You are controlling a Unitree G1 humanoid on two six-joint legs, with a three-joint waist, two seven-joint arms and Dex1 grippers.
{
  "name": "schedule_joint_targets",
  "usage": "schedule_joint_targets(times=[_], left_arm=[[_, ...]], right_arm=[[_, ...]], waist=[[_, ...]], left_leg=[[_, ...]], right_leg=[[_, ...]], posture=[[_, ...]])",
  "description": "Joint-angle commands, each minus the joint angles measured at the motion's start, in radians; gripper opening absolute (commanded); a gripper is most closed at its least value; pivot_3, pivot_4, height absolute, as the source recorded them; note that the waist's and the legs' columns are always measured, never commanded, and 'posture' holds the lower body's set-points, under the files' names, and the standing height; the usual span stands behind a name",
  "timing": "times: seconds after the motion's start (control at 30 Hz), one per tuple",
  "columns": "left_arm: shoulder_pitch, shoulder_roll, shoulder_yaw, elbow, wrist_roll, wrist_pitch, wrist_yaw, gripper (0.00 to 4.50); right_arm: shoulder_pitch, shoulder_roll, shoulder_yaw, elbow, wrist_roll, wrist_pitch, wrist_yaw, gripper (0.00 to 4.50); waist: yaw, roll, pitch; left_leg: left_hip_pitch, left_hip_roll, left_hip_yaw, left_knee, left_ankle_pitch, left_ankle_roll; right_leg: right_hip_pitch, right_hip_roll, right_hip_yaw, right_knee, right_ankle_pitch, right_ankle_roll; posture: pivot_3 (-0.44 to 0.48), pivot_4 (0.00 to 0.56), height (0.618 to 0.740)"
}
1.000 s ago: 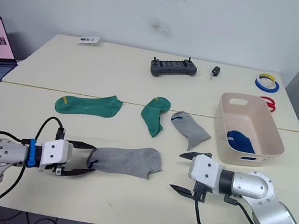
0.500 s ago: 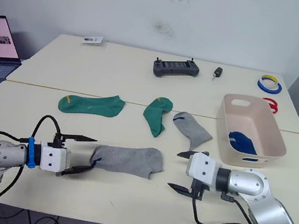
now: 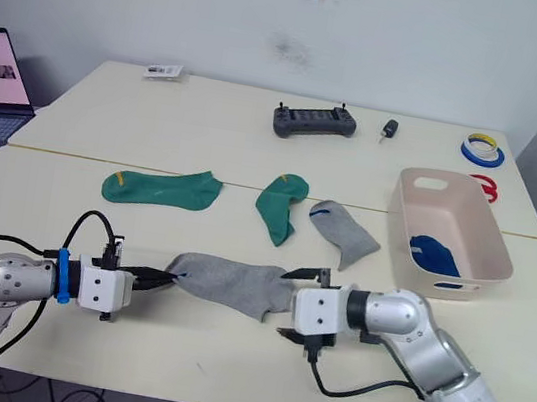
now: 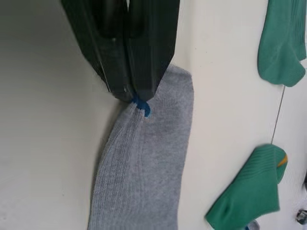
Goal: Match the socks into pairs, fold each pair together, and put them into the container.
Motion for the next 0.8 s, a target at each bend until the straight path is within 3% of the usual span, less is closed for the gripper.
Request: schedule_joint_targets(times=[0.03,0.1,0.2,0.57,0.67,0.8], left_arm=[[0.006,0.017,0.006,-0.026,-0.034,0.006,-0.002,0.03],[0.009,0.018,0.006,-0.03,-0.039,0.01,-0.003,0.03],[0.013,0.019,0.006,-0.033,-0.044,0.013,-0.003,0.0],[0.039,0.025,0.007,-0.08,-0.103,0.084,-0.046,0.0],[0.124,0.061,-0.002,-0.248,-0.206,0.274,-0.117,0.0],[0.285,0.171,0.035,-0.563,-0.415,0.687,-0.182,0.0]], right_arm=[[-0.038,0.043,0.018,0.049,-0.048,-0.068,-0.024,4.5],[-0.052,0.073,0.024,0.086,-0.066,-0.088,-0.033,4.5],[-0.069,0.109,0.027,0.133,-0.083,-0.103,-0.039,3.86],[-0.057,0.122,0.003,0.157,-0.026,-0.128,0.02,0.19],[-0.039,0.109,-0.017,0.111,0.035,-0.092,0.061,0.04],[0.019,0.048,-0.057,-0.015,0.157,0.014,0.143,0.04]], waist=[[0.0,0.0,0.0],[0.0,0.0,0.0],[0.0,0.0,0.0],[0.001,0.0,0.0],[-0.001,0.0,0.0],[0.0,-0.001,0.001]], left_leg=[[0.0,0.0,0.0,0.0,0.0,0.0],[0.0,0.0,0.0,0.0,0.0,0.0],[0.0,0.0,0.0,0.0,0.0,0.0],[0.0,0.0,0.0,0.0,0.0,0.0],[0.0,0.0,0.0,0.0,0.0,0.0],[0.0,0.001,-0.001,0.0,0.0,0.0]], right_leg=[[0.0,0.0,0.0,0.0,0.0,0.0],[0.0,0.0,0.0,0.0,0.0,0.0],[0.0,0.0,0.0,0.0,0.0,0.0],[0.0,0.0,0.0,0.001,0.0,0.0],[0.0,0.0,0.0,0.001,0.0,0.0],[0.0,0.0,0.0,0.001,0.0,0.0]], posture=[[0.0,0.15,0.74],[0.0,0.15,0.74],[0.0,0.15,0.74],[0.0,0.15,0.74],[0.0,0.15,0.74],[0.0,0.15,0.74]])
